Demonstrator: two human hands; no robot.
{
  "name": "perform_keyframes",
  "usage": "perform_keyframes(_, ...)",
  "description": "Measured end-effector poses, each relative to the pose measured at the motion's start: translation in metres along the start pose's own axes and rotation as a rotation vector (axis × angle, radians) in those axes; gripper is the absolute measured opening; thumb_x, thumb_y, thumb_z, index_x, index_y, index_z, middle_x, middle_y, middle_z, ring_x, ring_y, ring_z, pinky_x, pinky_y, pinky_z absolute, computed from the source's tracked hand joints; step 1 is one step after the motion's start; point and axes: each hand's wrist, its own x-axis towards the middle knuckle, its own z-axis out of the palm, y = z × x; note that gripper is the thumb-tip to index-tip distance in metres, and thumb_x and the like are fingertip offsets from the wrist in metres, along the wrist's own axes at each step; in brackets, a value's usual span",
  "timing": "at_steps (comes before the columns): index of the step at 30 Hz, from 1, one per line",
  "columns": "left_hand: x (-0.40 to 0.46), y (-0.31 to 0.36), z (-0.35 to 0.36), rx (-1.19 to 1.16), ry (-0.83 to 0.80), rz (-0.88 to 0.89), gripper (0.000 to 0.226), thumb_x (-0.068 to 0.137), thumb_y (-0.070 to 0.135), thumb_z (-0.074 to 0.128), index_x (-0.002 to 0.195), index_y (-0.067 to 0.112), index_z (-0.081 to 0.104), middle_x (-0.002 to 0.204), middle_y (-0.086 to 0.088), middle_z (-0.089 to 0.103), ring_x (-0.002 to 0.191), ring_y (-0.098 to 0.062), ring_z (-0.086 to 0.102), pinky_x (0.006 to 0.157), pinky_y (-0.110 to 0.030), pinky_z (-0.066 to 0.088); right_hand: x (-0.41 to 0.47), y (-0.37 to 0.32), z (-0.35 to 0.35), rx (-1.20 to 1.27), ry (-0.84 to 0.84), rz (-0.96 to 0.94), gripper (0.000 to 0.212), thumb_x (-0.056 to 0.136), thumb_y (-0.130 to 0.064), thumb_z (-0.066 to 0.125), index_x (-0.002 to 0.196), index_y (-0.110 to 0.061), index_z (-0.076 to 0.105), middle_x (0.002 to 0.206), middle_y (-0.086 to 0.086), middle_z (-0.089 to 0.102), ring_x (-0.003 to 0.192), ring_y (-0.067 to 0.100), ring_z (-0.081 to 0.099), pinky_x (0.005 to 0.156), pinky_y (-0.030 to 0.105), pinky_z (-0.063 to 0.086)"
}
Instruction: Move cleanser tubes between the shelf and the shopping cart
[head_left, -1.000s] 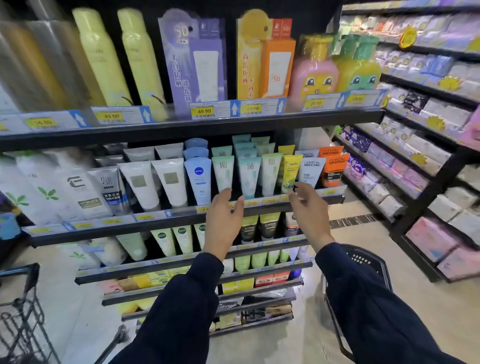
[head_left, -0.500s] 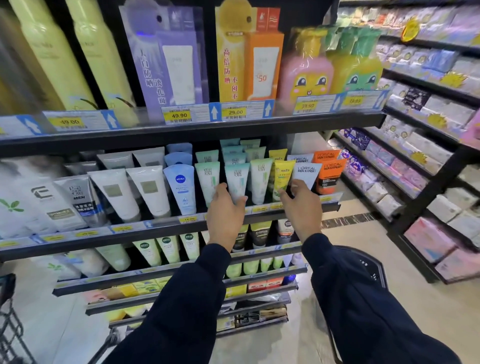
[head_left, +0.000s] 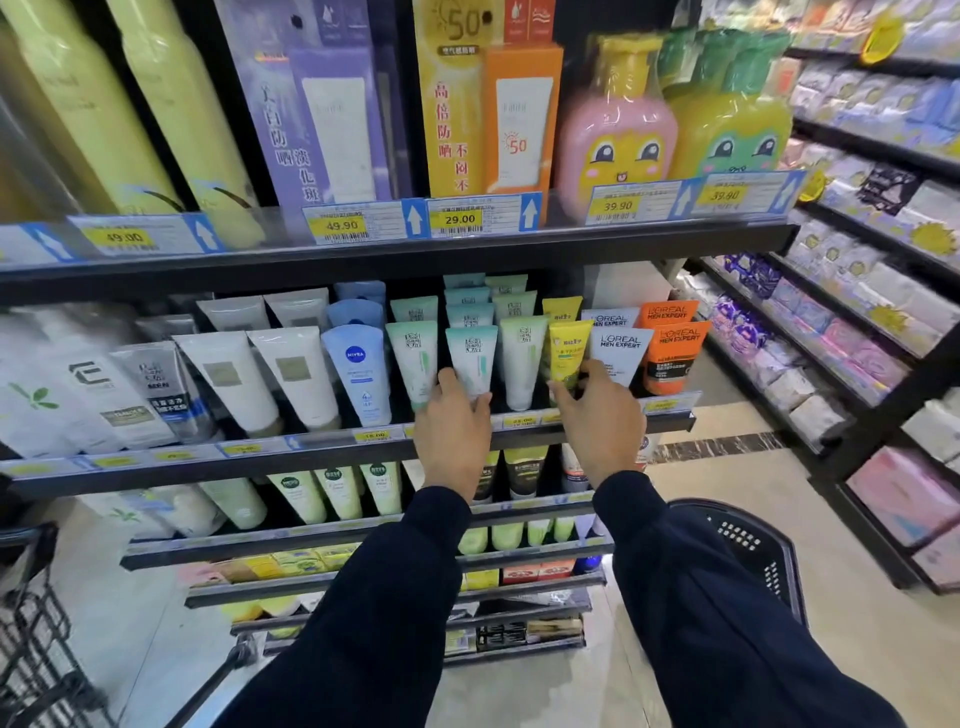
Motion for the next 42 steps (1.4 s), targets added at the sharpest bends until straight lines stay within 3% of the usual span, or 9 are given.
perform_keyframes(9,-0.004,-0.001,0.0,0.012,0.005,0.01,0.036,0.098,0.037,0.064,0.115,0.011,0.046,0.107,-0.013,0.068,0.096,-0.039,0.066,0.074,-0.044,0.054,0.001,0.005,-0.002,-0.032,0.011,-0.038,0.039,0.098,-0.052,0.063,0.115,-0.017,0.06,0.089,0.005,0.075,0.082,0.032,0.071,0.058,0.032,0.041)
perform_keyframes(21,-0.006,0.001,-0.004,0.043,0.003,-0.001,0.04,0.098,0.036,0.065,0.119,0.009,0.045,0.111,-0.017,0.068,0.101,-0.041,0.066,0.078,-0.044,0.05,-0.004,0.01,-0.002,0.006,0.022,-0.044,0.043,0.096,-0.057,0.063,0.113,-0.018,0.06,0.089,0.004,0.075,0.081,0.03,0.071,0.063,0.038,0.057)
perform_keyframes(27,-0.01,-0.002,-0.007,0.013,0.0,-0.003,0.042,0.096,0.039,0.067,0.119,0.01,0.046,0.111,-0.016,0.068,0.101,-0.04,0.066,0.076,-0.048,0.055,-0.01,0.017,-0.008,0.067,0.023,-0.032,0.051,0.095,-0.059,0.064,0.125,-0.018,0.061,0.104,0.005,0.077,0.093,0.031,0.072,0.07,0.037,0.055)
perform_keyframes(34,-0.042,-0.006,-0.013,-0.019,0.159,0.136,0.046,0.1,0.041,0.062,0.13,0.007,0.052,0.122,-0.011,0.064,0.106,-0.032,0.064,0.078,-0.045,0.057,-0.013,0.039,-0.028,0.193,0.134,0.035,0.051,0.095,-0.052,0.067,0.135,-0.022,0.059,0.124,-0.001,0.073,0.11,0.028,0.068,0.083,0.038,0.05)
perform_keyframes(38,-0.051,0.017,-0.004,-0.118,0.081,0.146,0.047,0.1,0.038,0.063,0.135,0.008,0.052,0.129,-0.009,0.063,0.11,-0.029,0.063,0.087,-0.043,0.053,-0.006,0.048,-0.033,0.218,0.148,0.081,0.047,0.093,-0.05,0.07,0.13,-0.022,0.06,0.124,0.0,0.072,0.109,0.028,0.067,0.082,0.037,0.048)
perform_keyframes(42,-0.043,0.038,0.011,-0.167,0.04,0.126,0.048,0.099,0.034,0.065,0.137,0.007,0.051,0.133,-0.009,0.062,0.116,-0.03,0.063,0.089,-0.042,0.055,-0.002,0.049,-0.034,0.239,0.127,0.107,0.052,0.093,-0.051,0.071,0.134,-0.021,0.06,0.128,-0.002,0.071,0.114,0.024,0.067,0.09,0.04,0.054)
